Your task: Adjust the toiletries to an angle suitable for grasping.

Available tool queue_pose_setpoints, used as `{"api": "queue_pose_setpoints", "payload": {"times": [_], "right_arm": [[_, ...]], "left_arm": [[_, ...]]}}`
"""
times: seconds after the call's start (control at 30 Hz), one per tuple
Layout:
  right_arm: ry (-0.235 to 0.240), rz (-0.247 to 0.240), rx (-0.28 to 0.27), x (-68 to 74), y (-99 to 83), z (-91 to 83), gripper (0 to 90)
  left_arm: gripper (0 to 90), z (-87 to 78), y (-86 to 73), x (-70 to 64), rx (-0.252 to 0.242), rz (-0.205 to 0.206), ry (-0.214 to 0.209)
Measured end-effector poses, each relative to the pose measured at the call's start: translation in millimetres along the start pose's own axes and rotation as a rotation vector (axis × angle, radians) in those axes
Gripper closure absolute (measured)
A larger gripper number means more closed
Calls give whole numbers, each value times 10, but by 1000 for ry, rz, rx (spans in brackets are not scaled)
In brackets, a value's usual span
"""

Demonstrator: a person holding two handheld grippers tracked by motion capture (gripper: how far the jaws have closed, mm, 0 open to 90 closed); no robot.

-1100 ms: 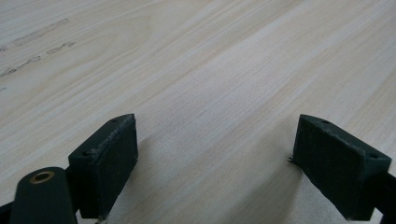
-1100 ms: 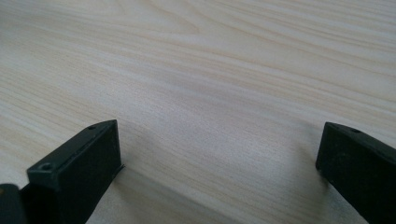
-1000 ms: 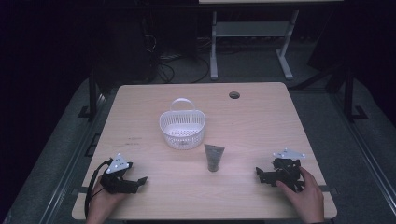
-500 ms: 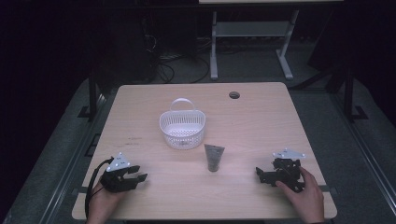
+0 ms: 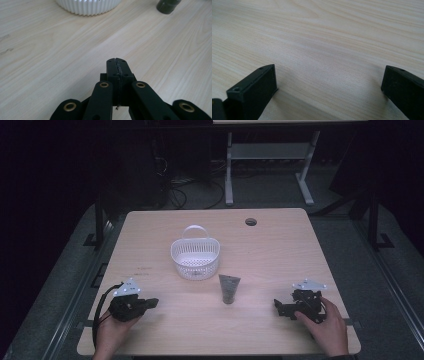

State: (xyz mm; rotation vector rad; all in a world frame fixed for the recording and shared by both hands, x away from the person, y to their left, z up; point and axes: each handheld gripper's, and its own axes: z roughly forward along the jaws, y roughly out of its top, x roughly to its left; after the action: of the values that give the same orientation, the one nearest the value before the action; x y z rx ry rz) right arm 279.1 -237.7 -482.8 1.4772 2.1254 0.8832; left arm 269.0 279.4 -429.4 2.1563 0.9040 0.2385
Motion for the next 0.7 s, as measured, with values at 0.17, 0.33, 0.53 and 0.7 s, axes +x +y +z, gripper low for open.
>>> {"api": "queue_pose_setpoints", "payload": {"times": [0.17, 0.33, 0.53, 0.7], "right_arm": [[0, 1, 0, 0, 0, 0, 0], [0, 0, 0, 0, 0, 0, 0], [0, 1, -2, 0, -1, 2, 0], [0, 3, -2, 2, 0, 1, 0]], "left_arm": [[897, 16, 109, -50, -7, 12, -19], [897, 53, 218, -107, -13, 21, -42], [897, 96, 339, -170, -9, 42, -59], [898, 145, 454, -241, -5, 55, -78]]}}
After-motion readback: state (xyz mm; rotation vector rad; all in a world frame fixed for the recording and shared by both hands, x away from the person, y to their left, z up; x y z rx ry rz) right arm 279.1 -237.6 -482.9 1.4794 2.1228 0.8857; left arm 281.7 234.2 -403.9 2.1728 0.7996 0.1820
